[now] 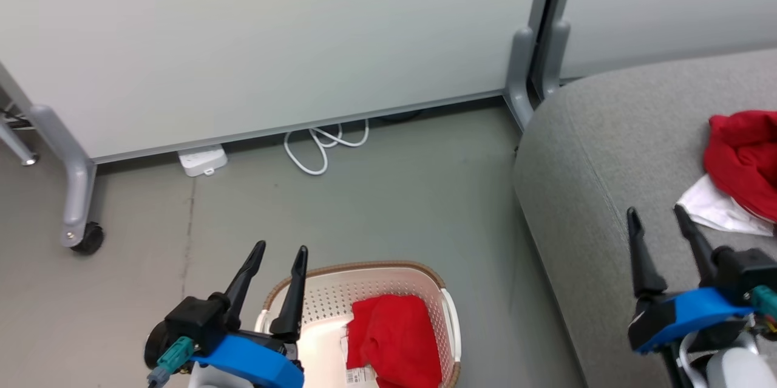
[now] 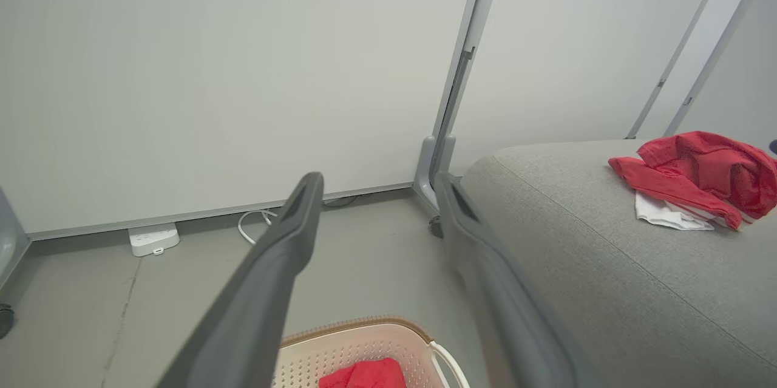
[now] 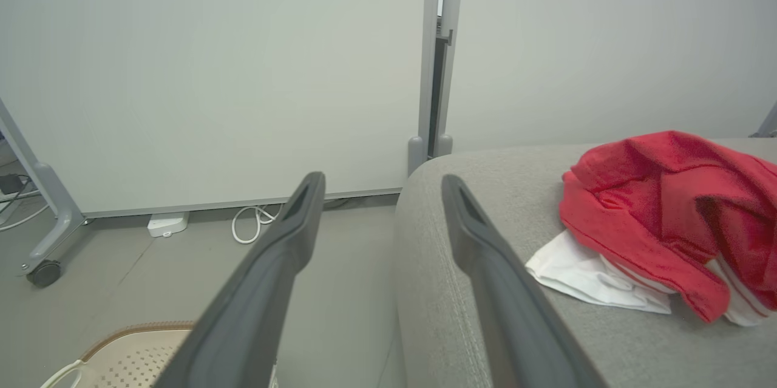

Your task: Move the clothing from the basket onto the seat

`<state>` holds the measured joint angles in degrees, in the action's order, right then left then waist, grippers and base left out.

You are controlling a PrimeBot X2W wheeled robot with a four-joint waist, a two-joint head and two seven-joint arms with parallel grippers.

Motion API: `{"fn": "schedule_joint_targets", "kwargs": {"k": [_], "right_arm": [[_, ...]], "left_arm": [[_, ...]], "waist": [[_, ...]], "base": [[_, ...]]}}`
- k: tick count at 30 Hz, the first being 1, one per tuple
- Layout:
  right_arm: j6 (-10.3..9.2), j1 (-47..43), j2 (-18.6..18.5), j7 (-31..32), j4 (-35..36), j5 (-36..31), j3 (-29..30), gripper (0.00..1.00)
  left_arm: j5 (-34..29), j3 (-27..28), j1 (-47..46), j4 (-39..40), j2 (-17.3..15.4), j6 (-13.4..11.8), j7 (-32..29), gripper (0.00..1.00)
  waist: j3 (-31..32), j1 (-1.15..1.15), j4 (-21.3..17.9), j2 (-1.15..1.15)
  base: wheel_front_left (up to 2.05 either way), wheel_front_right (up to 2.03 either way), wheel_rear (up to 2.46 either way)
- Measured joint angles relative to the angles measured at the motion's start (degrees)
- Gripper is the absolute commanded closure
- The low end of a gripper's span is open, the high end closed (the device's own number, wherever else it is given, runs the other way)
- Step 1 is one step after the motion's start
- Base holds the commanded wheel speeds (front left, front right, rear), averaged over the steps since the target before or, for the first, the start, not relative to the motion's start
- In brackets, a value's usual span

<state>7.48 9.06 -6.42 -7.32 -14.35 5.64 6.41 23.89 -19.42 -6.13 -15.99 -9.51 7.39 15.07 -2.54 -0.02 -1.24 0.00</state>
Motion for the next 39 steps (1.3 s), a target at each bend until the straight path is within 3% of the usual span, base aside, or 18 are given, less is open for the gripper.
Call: {"fn": "schedule_joint_targets", "kwargs": {"k": [8,19,39], "right_arm": [[0.01,-6.3,2.2,0.5,4.4,0.6,-2.6,0.0],[0.01,-9.5,3.3,1.3,5.5,1.1,-4.5,0.0],[0.01,-9.2,3.5,1.4,5.2,1.5,-5.7,0.0]], "left_arm": [[-1.1,4.9,2.4,-0.1,0.4,0.0,0.0,0.0],[-2.3,10.3,5.2,-0.6,1.2,0.0,0.0,0.0],[-2.8,10.7,6.0,-1.1,1.8,0.0,0.0,0.0]], "waist": [[3.2,0.0,3.2,0.0],[4.6,0.01,4.5,0.0],[3.7,0.02,4.2,0.0]], "base": [[0.0,0.0,0.0],[0.0,0.0,0.0],[0.0,0.0,0.0]]}}
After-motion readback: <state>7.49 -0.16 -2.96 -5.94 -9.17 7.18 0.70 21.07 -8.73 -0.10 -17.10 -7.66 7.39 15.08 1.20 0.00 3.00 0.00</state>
